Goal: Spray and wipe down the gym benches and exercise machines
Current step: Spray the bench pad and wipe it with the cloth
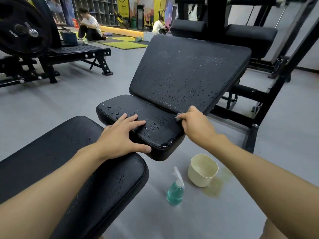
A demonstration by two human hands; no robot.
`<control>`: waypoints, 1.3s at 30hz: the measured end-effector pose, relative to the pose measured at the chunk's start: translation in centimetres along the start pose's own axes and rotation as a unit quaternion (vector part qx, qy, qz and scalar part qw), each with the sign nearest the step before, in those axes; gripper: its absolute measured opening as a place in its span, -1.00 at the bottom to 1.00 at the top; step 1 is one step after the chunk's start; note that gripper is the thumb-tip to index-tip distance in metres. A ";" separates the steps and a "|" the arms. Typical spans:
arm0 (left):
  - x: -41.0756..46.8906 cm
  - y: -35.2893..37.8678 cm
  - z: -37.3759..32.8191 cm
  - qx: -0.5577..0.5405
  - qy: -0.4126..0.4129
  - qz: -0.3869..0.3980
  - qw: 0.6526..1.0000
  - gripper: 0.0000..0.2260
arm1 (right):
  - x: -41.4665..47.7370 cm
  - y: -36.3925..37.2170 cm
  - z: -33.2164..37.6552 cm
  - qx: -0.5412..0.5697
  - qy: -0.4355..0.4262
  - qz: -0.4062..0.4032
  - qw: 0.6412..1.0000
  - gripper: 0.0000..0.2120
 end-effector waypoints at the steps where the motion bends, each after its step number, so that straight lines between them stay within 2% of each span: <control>1: 0.1 -0.1 0.0 -0.002 0.001 -0.003 1.000 0.07 | 0.3 0.0 0.1 -0.030 0.011 0.013 0.999 -0.67; 3: 0.2 -0.1 0.1 -0.014 0.002 0.007 1.000 0.09 | 0.0 -0.2 2.2 -0.083 -0.003 0.035 0.996 -0.68; 5: 0.7 -0.4 0.3 -0.029 0.007 0.018 0.999 0.12 | -1.3 -0.1 5.1 -0.093 -0.058 0.049 0.993 -0.70; 8: 1.8 -1.5 0.8 -0.005 -0.006 0.019 1.000 0.19 | -3.6 0.3 8.6 -0.049 -0.172 0.089 0.980 -0.71; 10: 2.0 -2.1 1.3 0.022 -0.034 0.023 0.999 0.24 | -4.2 0.3 9.4 -0.018 -0.216 0.114 0.969 -0.70; 13: 2.2 -2.6 2.7 0.017 -0.066 0.021 0.997 0.18 | -2.4 0.1 7.1 -0.025 -0.190 0.094 0.977 -0.67; 15: 2.4 -3.0 3.8 -0.011 -0.086 0.003 0.996 0.11 | 0.1 -0.1 4.5 -0.064 -0.124 0.063 0.988 -0.66; 18: 2.8 -3.6 5.6 -0.028 -0.132 -0.044 0.990 0.18 | 2.6 0.1 3.1 -0.088 -0.050 0.036 0.994 -0.68; 21: 3.0 -3.5 5.8 -0.020 -0.145 -0.070 0.987 0.11 | 1.3 0.8 6.2 -0.122 -0.087 0.036 0.988 -0.72; 24: 3.4 -3.6 5.8 -0.004 -0.148 -0.070 0.986 0.01 | -1.6 1.4 9.9 -0.077 -0.198 0.069 0.975 -0.69; 27: 3.6 -3.9 6.6 0.060 -0.173 -0.062 0.981 0.19 | -1.0 1.3 9.4 -0.041 -0.227 0.099 0.968 -0.67; 30: 3.9 -3.7 7.3 0.070 -0.171 -0.064 0.981 0.29 | 2.9 1.5 5.8 -0.067 -0.140 0.061 0.986 -0.68; 32: 3.9 -3.7 7.3 0.066 -0.161 -0.074 0.982 0.29 | 5.4 1.8 4.1 -0.085 -0.064 0.034 0.994 -0.69; 34: 3.9 -3.7 7.3 0.056 -0.155 -0.084 0.983 0.26 | 6.2 2.1 4.6 -0.104 -0.033 0.027 0.994 -0.70; 36: 4.0 -3.7 7.4 0.041 -0.149 -0.092 0.984 0.22 | 5.0 2.6 7.2 -0.120 -0.064 0.034 0.990 -0.72; 39: 4.0 -3.8 7.6 0.022 -0.148 -0.100 0.984 0.14 | 1.5 3.3 11.8 -0.074 -0.201 0.061 0.975 -0.72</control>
Point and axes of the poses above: each hand's wrist, its own x-axis towards the middle knuckle, its own y-axis out of the palm, z = x × y, the point moved 3 cm from there along x, towards the middle knuckle, and after that the axes turned 1 degree about -y, right-handed, at the moved point
